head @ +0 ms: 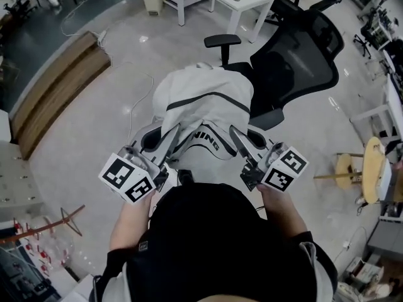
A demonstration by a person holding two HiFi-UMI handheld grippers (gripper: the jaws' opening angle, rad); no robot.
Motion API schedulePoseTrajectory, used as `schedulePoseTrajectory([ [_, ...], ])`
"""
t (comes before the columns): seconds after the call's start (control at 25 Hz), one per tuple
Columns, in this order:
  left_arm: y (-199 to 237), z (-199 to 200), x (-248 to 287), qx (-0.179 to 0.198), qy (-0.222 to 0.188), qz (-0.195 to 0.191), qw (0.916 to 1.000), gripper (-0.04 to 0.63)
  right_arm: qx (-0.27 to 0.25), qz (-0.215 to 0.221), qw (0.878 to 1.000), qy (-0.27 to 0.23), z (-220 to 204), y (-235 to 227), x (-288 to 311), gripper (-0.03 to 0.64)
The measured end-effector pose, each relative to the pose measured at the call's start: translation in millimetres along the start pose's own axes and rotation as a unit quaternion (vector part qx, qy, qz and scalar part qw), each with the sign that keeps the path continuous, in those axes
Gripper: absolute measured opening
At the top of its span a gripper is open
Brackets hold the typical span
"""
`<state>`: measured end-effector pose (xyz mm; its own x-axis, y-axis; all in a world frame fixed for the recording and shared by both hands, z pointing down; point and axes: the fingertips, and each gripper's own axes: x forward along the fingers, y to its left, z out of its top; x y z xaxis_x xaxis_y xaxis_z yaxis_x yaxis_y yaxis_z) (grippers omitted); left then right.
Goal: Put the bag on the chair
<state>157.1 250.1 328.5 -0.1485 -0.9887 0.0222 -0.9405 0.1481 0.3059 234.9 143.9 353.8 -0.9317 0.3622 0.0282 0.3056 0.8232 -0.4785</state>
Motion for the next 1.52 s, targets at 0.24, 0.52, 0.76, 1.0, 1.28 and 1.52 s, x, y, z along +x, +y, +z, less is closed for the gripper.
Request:
schedulePoseTrajectory([
  [0.24,69,47,-6,0.044,-0.016,0.008,0.9989,0.022,-0.019,0.014,1.0,-0.01,23,-4,80,0.032],
  [0.52,138,47,10,0.009,-0.003,0.041,0.9991,0.021,0.003,0.021,1.0,0.019,29,-40,144,0.032],
  [0.76,190,26,51,-0.038,0.028,0.064,0.9968,0.023,0.034,0.016,0.998,0.046,27,-100,181,0.032],
  [1.0,233,38,115,-0.037,0.043,0.068,0.9961,0.023,0.047,0.019,0.998,0.038,56,-169,212,0.032],
  [1.28,253,75,192,-0.002,0.032,0.046,0.9984,0.023,0.032,0.021,0.999,-0.008,116,-228,220,0.032],
  [1.52,272,86,255,-0.006,0.051,-0.015,0.9986,0.023,0.033,-0.032,0.998,-0.048,151,-275,219,0.032],
])
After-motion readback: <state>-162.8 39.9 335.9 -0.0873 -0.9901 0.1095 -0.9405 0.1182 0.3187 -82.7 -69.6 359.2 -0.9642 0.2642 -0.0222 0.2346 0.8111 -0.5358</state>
